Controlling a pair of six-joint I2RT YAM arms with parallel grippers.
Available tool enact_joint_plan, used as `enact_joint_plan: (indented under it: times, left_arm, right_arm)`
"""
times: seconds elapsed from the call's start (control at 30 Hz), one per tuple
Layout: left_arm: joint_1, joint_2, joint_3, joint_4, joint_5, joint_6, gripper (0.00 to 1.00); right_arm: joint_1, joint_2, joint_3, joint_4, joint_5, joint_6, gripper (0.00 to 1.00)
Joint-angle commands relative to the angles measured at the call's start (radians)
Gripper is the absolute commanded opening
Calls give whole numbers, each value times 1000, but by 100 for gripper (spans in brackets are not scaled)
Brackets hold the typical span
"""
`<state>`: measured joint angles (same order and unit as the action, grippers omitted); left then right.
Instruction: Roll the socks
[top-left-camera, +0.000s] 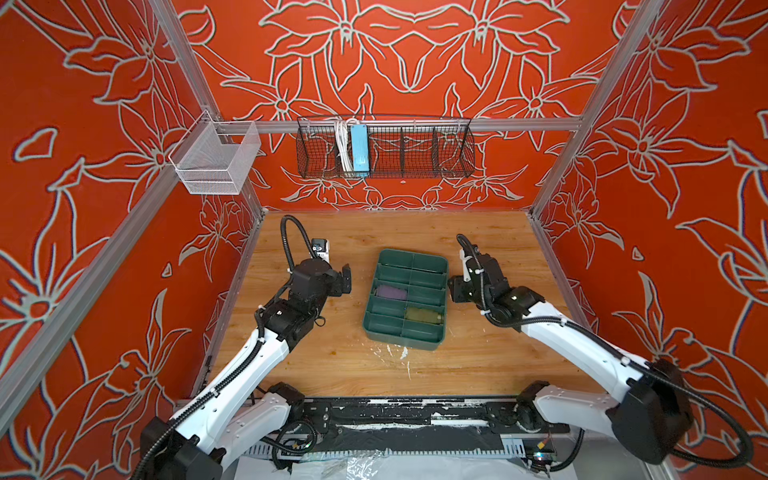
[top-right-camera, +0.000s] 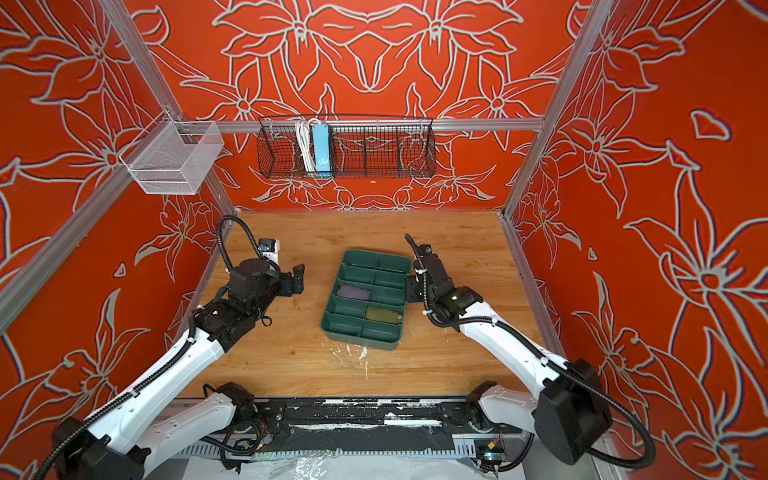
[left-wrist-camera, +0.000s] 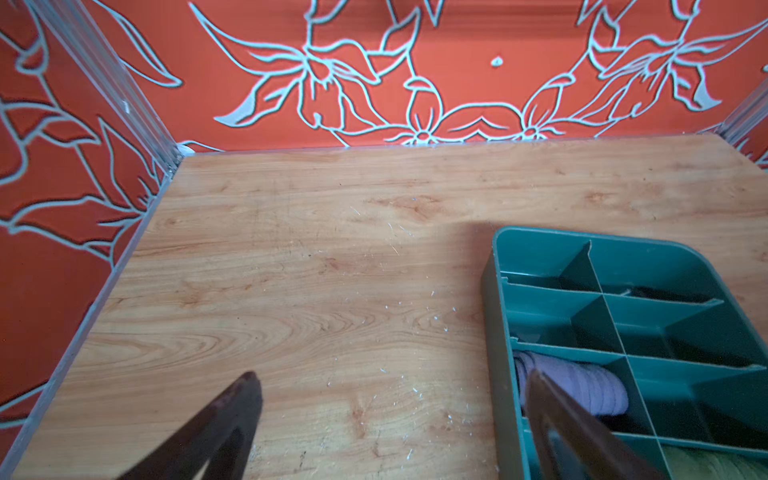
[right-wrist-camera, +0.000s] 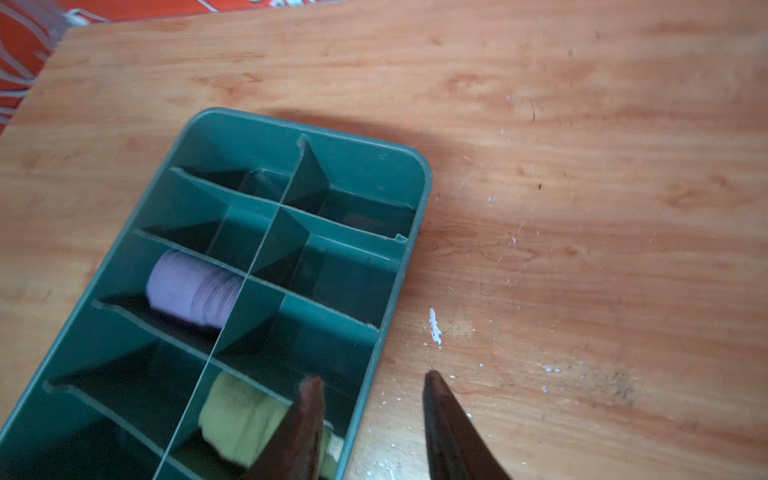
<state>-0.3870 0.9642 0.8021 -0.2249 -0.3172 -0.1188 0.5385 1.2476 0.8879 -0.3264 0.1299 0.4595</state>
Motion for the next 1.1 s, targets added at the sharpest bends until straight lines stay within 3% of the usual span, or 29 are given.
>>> enact_joint_plan:
  times: [0.0, 0.17, 0.27, 0.57, 0.7, 0.93, 1.07]
  left_arm:
    - [6, 7, -3, 1, 33, 15, 97]
    - [5, 0, -36, -7, 1, -4, 97]
    - [6, 3, -44, -8, -23, 3, 97]
    - [5, 15, -48, 0, -38, 15, 97]
    - [5, 56, -49, 17, -37, 18, 97]
    - [7, 82, -38, 46, -65, 7, 97]
    - [18, 81, -47, 94, -161, -121, 97]
  right_arm:
    - [-2, 78, 48, -54, 20, 145, 41]
    - [0, 187, 59, 9, -73, 199, 33]
    - [4, 230, 69, 20, -65, 213, 23]
    - [8, 322, 109, 31, -50, 213, 12]
    - [9, 368, 160, 35, -45, 202, 2]
    - [0, 560, 436, -1, -4, 118, 0]
    - [-33, 710, 669, -39, -14, 25, 0]
